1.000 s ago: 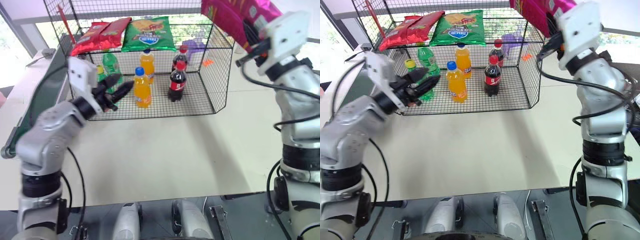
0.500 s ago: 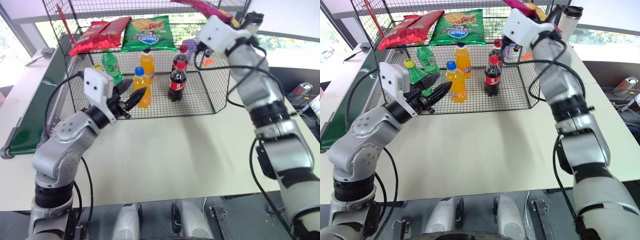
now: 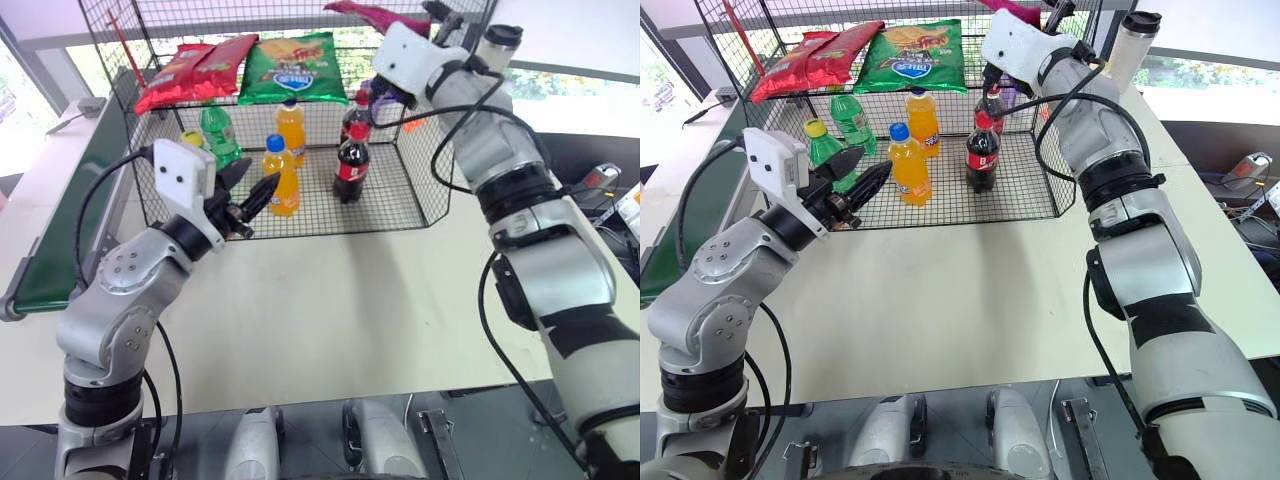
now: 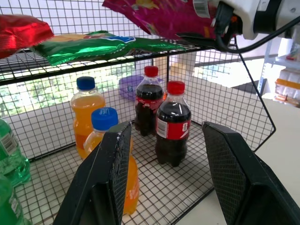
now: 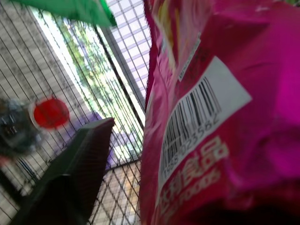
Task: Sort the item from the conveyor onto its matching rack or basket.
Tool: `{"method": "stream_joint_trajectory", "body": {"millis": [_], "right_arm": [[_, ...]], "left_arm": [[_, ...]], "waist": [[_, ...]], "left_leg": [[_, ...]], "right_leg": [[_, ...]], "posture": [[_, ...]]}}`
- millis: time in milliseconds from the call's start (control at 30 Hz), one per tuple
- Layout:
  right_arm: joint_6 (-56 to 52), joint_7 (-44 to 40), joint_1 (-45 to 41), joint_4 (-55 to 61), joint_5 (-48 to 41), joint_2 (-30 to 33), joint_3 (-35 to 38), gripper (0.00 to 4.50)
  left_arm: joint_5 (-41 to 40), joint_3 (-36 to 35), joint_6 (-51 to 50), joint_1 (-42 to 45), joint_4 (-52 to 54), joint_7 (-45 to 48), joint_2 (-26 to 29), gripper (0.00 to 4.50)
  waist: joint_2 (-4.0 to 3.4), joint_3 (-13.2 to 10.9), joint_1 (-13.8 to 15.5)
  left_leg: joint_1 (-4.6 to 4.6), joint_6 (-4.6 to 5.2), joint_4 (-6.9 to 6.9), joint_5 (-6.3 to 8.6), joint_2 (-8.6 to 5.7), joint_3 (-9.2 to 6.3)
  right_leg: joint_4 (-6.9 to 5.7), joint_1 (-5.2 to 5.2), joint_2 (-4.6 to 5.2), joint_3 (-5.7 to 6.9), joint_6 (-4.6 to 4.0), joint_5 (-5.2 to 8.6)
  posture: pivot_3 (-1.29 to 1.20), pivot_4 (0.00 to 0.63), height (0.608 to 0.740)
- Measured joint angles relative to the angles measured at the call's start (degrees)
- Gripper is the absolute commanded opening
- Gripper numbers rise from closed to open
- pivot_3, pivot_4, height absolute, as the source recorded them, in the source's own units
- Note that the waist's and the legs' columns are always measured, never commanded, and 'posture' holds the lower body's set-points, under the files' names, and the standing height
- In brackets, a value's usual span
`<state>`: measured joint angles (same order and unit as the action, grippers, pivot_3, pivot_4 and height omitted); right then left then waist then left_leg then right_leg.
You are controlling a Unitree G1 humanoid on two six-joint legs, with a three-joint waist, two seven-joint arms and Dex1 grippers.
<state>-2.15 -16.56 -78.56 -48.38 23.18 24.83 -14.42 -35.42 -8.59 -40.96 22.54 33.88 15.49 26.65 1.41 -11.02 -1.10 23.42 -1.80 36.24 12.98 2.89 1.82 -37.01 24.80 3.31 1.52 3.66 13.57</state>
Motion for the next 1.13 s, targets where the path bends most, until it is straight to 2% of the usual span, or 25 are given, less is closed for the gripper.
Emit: {"method": "stream_joint_trajectory", "body": {"millis": [233, 433, 600, 800, 967, 1133], "right_arm": [[-9.91, -14.84, 1.67, 8.2, -15.59, -3.47, 8.44, 4.47], [-15.2, -20.26, 2.71, 8.92, -22.46, -3.14, 12.94, 4.47], [-22.22, -24.66, 8.34, 18.18, -29.91, -2.74, 16.62, 4.47], [-25.44, -27.14, 14.71, 30.73, -36.1, -1.23, 19.09, 4.47], [-31.23, -28.31, 21.37, 43.17, -46.43, -0.43, 25.05, 4.47], [-38.92, -25.93, 33.34, 55.25, -53.99, 5.08, 32.16, 4.47]], "left_arm": [[1.0, -0.01, 0.38, -0.03, -0.78, 0.36, -0.12, 2.48], [1.41, -0.01, 0.63, -0.8, -1.33, 0.37, -0.41, 2.48], [1.56, -0.11, 0.62, -2.59, -1.3, 0.46, -0.19, 2.48], [2.34, -1.02, 1.48, -2.69, -1.41, 0.94, 1.04, 2.48], [1.26, -3.59, 1.49, -2.95, -2.24, 2.16, 2.11, 2.48], [-2.26, -7.48, -0.21, -6.45, -1.84, 4.5, 4.98, 2.48]], "waist": [[0.0, 0.0, 0.54], [0.0, 0.0, 0.38], [-0.01, -0.01, 0.4], [-0.02, -0.01, 0.42], [-0.01, -0.01, 0.53], [-0.01, -0.01, 0.6]], "left_leg": [[0.04, 0.0, 0.02, 0.0, 0.01, -0.03], [0.03, 0.0, 0.0, 0.0, 0.0, -0.04], [0.03, 0.0, -0.02, 0.0, 0.0, -0.06], [0.03, 0.0, -0.01, 0.0, 0.0, -0.06], [0.05, 0.0, 0.0, 0.0, 0.0, -0.07], [0.02, 0.0, 0.01, 0.01, -0.01, -0.09]], "right_leg": [[0.01, -0.01, 0.02, 0.07, 0.0, 0.0], [0.03, -0.03, 0.02, 0.09, 0.0, 0.0], [0.01, -0.02, 0.01, 0.11, 0.0, 0.0], [0.01, -0.02, 0.01, 0.12, 0.0, 0.0], [0.02, -0.03, 0.03, 0.14, 0.0, 0.0], [0.09, -0.09, 0.06, 0.17, 0.0, 0.01]], "posture": [[0.0, 0.15, 0.74], [0.0, 0.15, 0.74], [0.0, 0.15, 0.74], [0.0, 0.15, 0.74], [0.0, 0.15, 0.74], [0.0, 0.15, 0.74]]}}
